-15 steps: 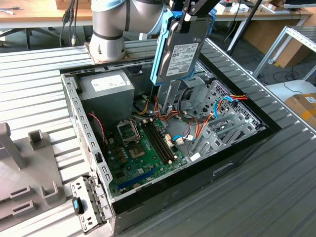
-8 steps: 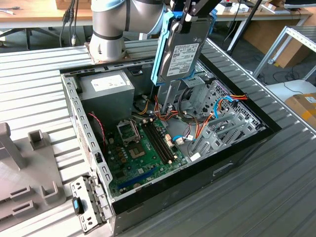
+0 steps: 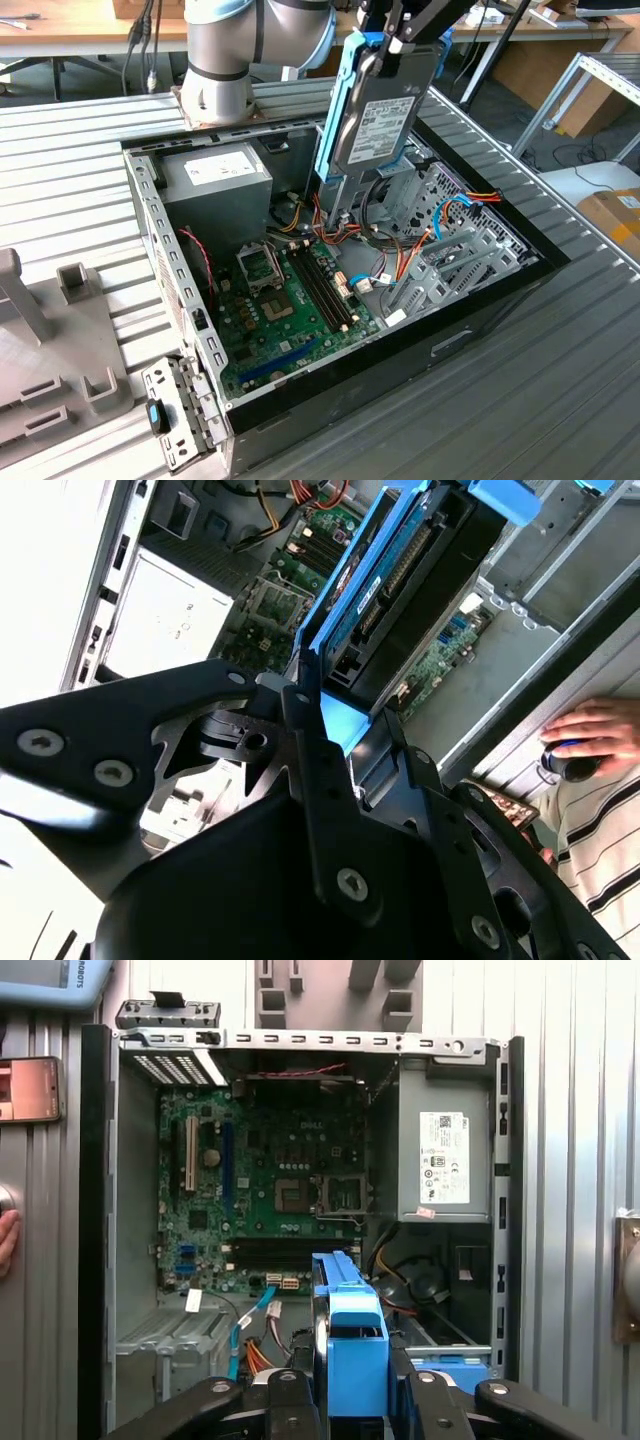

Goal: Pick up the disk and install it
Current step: 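Pick up the disk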

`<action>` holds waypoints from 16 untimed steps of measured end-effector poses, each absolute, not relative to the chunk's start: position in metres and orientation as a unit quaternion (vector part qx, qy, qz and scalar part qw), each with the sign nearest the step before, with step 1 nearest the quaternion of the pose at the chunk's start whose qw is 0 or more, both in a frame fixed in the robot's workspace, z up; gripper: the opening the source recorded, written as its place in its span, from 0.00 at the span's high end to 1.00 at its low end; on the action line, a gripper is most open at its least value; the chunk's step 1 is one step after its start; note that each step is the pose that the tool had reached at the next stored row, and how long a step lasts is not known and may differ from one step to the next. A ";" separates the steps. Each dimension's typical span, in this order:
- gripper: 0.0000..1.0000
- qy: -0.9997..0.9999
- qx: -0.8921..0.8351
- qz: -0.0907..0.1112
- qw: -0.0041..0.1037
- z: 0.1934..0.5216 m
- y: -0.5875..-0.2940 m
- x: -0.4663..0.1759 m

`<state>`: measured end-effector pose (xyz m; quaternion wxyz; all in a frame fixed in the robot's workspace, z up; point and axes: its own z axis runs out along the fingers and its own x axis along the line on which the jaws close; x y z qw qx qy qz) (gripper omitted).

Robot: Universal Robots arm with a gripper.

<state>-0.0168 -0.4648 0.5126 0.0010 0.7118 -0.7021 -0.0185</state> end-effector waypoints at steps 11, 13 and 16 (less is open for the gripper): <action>0.64 -0.702 0.712 -0.018 0.001 0.513 -0.482 -0.016; 0.64 -0.702 0.712 -0.019 0.001 0.513 -0.482 -0.015; 0.64 -0.702 0.712 -0.018 0.001 0.513 -0.483 -0.015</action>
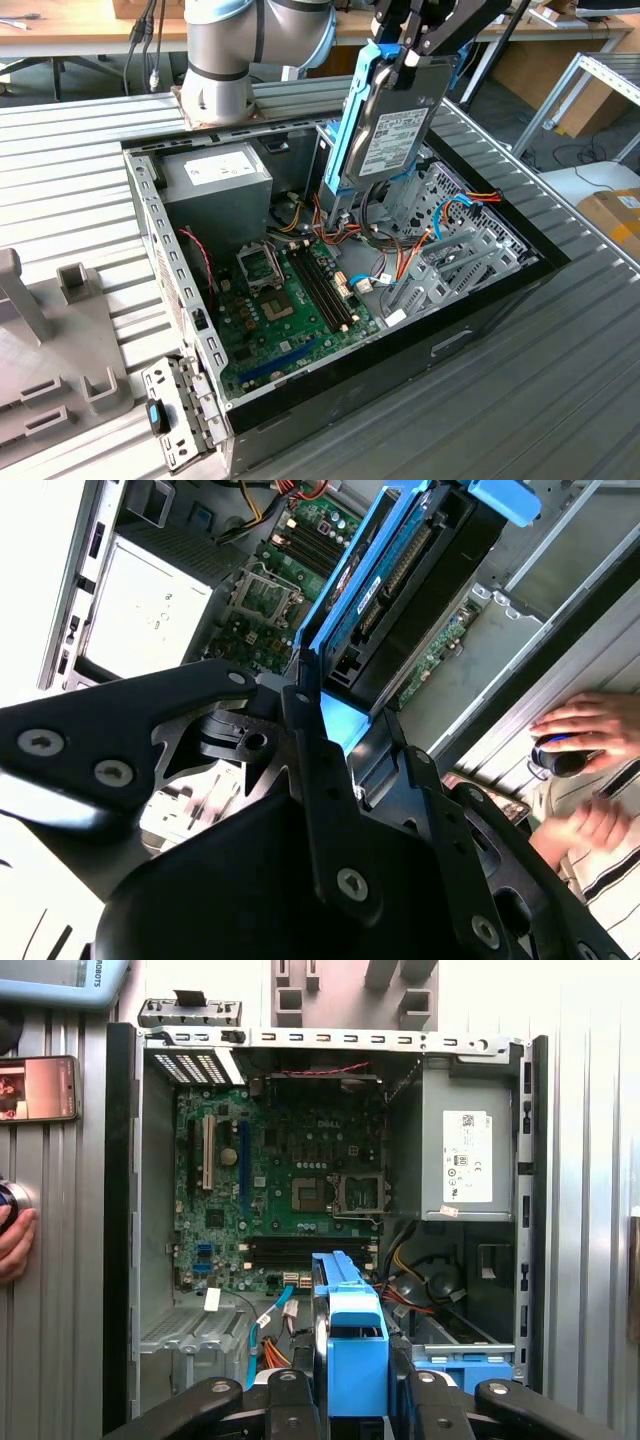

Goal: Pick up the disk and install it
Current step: 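Pick up the disk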

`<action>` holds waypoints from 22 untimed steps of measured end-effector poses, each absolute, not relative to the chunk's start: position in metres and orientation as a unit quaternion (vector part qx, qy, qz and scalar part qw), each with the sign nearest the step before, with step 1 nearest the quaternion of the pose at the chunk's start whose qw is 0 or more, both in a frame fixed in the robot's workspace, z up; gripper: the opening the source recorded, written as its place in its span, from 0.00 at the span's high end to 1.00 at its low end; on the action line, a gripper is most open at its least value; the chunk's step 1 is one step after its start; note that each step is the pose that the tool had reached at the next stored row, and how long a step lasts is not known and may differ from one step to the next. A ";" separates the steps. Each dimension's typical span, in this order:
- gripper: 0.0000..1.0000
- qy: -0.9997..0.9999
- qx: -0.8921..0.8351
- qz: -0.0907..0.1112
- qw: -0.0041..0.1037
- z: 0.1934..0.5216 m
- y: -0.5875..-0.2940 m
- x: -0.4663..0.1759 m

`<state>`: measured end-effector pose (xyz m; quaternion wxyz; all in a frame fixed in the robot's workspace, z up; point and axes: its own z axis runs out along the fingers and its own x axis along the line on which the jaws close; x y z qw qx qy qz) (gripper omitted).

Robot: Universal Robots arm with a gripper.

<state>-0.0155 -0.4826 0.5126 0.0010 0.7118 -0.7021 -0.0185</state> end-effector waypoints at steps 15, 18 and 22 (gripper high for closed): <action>0.64 -0.702 0.712 -0.018 0.001 0.513 -0.486 -0.015; 0.64 -0.702 0.712 -0.018 0.002 0.513 -0.489 -0.015; 0.64 -0.702 0.712 -0.016 0.003 0.513 -0.492 -0.015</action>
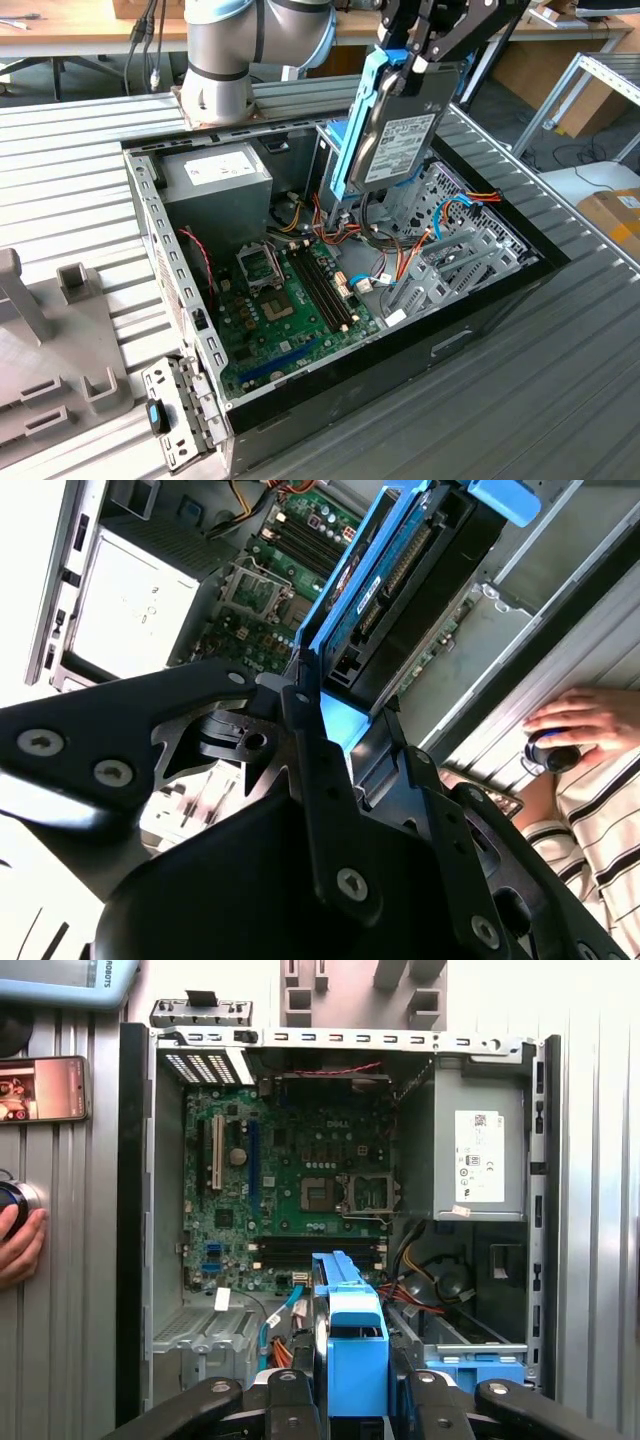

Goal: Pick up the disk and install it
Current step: 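Pick up the disk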

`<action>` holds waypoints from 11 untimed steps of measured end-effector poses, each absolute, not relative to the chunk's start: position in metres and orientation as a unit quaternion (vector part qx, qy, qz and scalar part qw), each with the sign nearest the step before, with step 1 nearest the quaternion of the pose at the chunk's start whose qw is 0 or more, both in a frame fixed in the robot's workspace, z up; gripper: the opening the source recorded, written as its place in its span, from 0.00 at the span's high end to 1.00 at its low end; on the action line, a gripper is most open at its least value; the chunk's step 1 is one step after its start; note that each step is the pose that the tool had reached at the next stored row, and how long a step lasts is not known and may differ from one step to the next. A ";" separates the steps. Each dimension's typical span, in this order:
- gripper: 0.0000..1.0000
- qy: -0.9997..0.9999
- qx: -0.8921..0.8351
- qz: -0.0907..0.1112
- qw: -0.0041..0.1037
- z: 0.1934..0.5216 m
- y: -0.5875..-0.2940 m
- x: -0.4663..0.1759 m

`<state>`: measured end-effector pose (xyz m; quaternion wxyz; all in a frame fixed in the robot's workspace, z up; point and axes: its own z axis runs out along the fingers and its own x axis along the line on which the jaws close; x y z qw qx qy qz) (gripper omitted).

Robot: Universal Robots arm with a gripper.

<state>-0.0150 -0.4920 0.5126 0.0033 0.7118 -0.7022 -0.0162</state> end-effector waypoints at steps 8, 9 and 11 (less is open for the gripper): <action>0.64 -0.702 0.712 -0.013 0.007 0.513 -0.499 -0.014; 0.64 -0.702 0.712 -0.013 0.007 0.513 -0.499 -0.014; 0.64 -0.702 0.712 -0.013 0.007 0.513 -0.499 -0.014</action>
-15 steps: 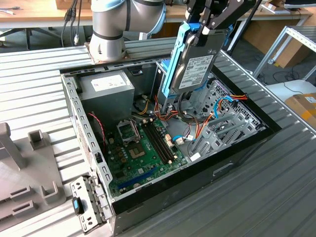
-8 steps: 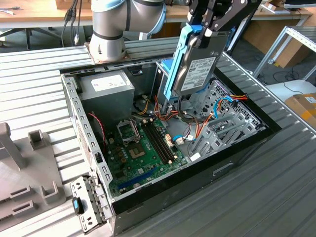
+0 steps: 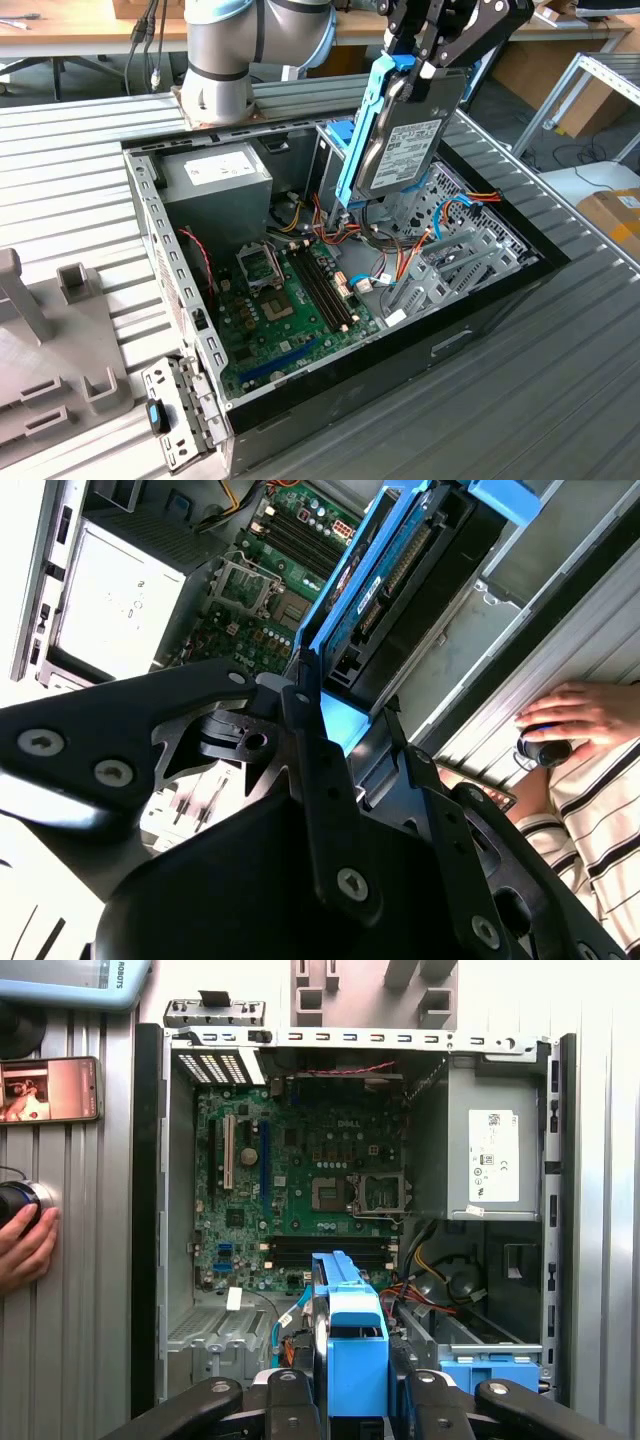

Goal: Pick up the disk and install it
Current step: 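Pick up the disk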

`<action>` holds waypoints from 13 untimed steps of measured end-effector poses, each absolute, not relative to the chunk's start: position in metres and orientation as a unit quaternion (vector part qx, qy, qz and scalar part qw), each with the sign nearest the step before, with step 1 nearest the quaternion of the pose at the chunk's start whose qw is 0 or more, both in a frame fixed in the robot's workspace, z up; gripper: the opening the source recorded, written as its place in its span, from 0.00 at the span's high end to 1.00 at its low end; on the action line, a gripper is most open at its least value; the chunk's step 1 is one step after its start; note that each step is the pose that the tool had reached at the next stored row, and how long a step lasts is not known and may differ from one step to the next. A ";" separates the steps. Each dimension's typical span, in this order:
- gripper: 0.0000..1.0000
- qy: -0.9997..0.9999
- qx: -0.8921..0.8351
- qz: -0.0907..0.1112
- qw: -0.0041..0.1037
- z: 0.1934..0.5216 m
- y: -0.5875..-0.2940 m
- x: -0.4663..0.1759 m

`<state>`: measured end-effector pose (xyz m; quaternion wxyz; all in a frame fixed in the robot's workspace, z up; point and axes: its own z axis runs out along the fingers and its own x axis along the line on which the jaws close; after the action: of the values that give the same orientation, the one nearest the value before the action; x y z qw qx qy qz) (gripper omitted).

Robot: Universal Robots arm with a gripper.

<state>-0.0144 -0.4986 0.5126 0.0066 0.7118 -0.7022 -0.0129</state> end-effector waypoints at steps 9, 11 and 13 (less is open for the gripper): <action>0.64 -0.702 0.712 -0.013 0.007 0.513 -0.501 -0.012; 0.64 -0.702 0.712 -0.013 0.007 0.513 -0.502 -0.012; 0.64 -0.702 0.712 -0.013 0.007 0.513 -0.503 -0.012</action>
<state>-0.0116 -0.5026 0.5126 0.0066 0.7118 -0.7022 -0.0129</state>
